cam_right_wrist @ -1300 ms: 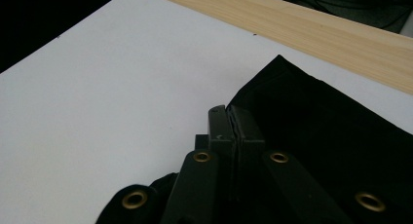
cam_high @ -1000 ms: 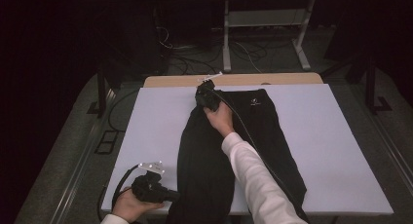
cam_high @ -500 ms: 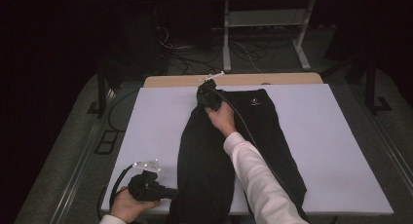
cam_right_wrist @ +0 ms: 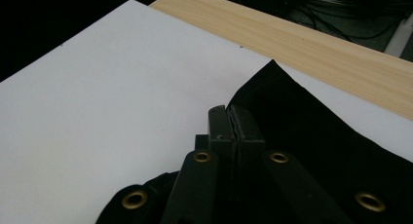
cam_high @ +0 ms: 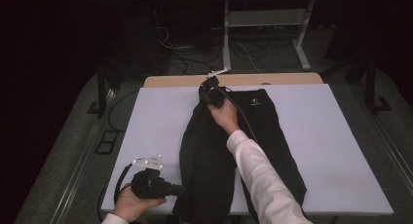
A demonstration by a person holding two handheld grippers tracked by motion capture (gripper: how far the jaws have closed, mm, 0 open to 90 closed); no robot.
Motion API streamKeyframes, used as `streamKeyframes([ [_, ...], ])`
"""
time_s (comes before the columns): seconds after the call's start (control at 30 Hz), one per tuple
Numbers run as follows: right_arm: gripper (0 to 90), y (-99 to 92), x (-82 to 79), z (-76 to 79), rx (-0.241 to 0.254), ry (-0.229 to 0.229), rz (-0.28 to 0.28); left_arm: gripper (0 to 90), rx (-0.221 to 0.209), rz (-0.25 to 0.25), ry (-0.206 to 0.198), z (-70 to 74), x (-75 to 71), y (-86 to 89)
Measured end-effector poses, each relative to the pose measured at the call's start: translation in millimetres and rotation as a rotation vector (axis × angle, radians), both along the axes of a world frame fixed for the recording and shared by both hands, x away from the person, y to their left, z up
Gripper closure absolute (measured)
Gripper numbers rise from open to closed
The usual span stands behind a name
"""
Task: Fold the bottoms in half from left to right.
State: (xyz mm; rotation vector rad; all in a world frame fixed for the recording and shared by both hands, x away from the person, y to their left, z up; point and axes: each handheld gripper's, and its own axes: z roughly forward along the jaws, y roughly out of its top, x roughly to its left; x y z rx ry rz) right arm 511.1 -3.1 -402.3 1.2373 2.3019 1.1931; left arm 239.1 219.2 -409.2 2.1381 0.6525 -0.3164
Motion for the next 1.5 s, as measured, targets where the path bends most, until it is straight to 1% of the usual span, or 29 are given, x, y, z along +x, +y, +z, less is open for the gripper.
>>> streamKeyframes([
  [0.13, 87.2, -2.9, -0.1, 2.1, -0.001, 0.002, -0.003, 89.4, -0.011, -0.025, 0.003, 4.0, -0.9, -7.8],
  [0.17, 87.1, -3.7, 0.0, 2.3, -0.002, 0.000, -0.003, 89.4, -0.006, -0.033, -0.002, 5.2, -1.2, -9.7],
  [0.33, 87.2, -7.5, 0.4, 3.7, -0.003, -0.002, -0.007, 89.4, -0.019, -0.071, -0.010, 10.8, -3.0, -18.8],
  [0.6, 87.2, -15.5, 1.0, 11.1, -0.006, -0.012, -0.014, 89.3, -0.033, -0.126, -0.015, 17.2, -4.2, -34.7],
  [0.7, 87.1, -19.9, 1.3, 14.0, -0.008, -0.015, -0.018, 89.3, -0.040, -0.149, -0.025, 19.2, -4.8, -41.8],
  [0.93, 87.1, -30.8, 0.3, 17.9, -0.007, -0.020, -0.019, 89.3, -0.070, -0.182, -0.033, 23.1, -4.5, -58.0],
  [1.03, 87.1, -35.0, -1.1, 18.4, -0.007, -0.022, -0.019, 89.3, -0.071, -0.197, -0.035, 24.8, -4.7, -65.7],
  [1.1, 87.1, -37.9, -1.5, 18.7, -0.008, -0.023, -0.020, 89.3, -0.080, -0.208, -0.038, 25.6, -4.2, -70.4],
  [1.23, 87.1, -44.2, -1.8, 19.2, -0.005, -0.023, -0.028, 89.3, -0.092, -0.215, -0.038, 27.4, -2.8, -78.6],
  [1.5, 87.1, -55.3, -3.6, 19.5, 0.002, -0.023, -0.037, 89.3, -0.099, -0.237, -0.038, 26.5, -0.7, -92.9],
])
